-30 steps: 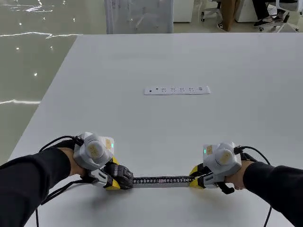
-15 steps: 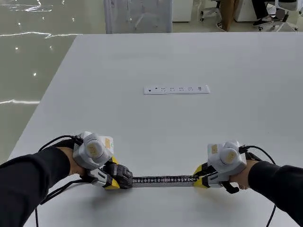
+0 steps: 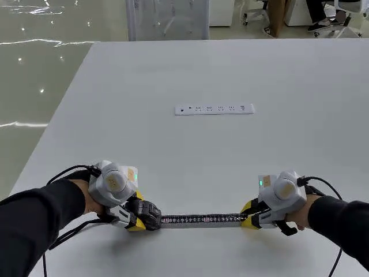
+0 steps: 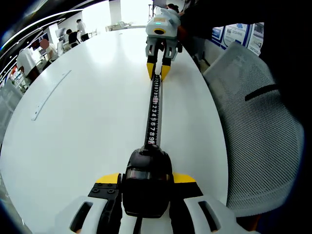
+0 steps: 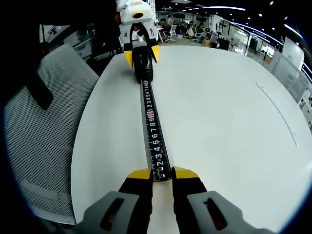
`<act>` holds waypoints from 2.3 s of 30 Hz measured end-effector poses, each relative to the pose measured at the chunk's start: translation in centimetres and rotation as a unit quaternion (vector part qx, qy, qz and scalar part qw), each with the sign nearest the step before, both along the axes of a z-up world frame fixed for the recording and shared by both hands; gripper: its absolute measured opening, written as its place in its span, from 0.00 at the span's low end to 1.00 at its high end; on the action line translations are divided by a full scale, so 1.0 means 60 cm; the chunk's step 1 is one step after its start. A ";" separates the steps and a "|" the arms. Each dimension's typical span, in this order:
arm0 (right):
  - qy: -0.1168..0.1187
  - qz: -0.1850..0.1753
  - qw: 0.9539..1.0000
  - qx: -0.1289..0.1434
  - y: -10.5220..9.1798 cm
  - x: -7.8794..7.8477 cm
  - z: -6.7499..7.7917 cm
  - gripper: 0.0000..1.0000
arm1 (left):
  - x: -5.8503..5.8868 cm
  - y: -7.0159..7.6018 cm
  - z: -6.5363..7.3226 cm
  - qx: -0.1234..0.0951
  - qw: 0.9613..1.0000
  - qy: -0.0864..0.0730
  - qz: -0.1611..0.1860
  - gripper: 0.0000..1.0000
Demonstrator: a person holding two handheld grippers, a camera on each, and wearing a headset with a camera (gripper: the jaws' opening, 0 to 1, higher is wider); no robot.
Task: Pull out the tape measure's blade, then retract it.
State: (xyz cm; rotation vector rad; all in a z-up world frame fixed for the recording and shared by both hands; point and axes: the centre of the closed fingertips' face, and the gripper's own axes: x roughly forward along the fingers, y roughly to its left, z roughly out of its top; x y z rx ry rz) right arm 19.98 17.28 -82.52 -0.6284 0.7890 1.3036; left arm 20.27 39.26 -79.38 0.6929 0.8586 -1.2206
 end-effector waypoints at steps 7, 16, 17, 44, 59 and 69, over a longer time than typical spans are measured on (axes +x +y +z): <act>0.001 0.000 1.000 -0.002 -0.007 0.001 0.000 0.11 | -0.001 0.001 0.000 0.001 1.000 0.000 -0.001 0.33; 0.004 -0.005 1.000 -0.004 -0.019 0.001 0.001 0.11 | 0.000 0.001 0.000 0.001 1.000 0.000 0.000 0.33; 0.003 -0.005 1.000 -0.004 -0.020 0.001 0.001 0.11 | 0.000 0.001 0.000 0.001 1.000 0.000 -0.001 0.33; 0.006 -0.014 1.000 -0.006 -0.041 0.004 0.000 0.11 | 0.000 0.001 0.000 0.002 1.000 -0.001 0.000 0.33; 0.008 -0.016 1.000 -0.007 -0.048 0.003 0.001 0.11 | 0.000 0.002 -0.001 0.002 1.000 -0.001 0.001 0.33; 0.010 -0.015 1.000 -0.010 -0.051 0.004 0.001 0.11 | 0.001 0.002 0.000 0.001 1.000 -0.002 0.001 0.33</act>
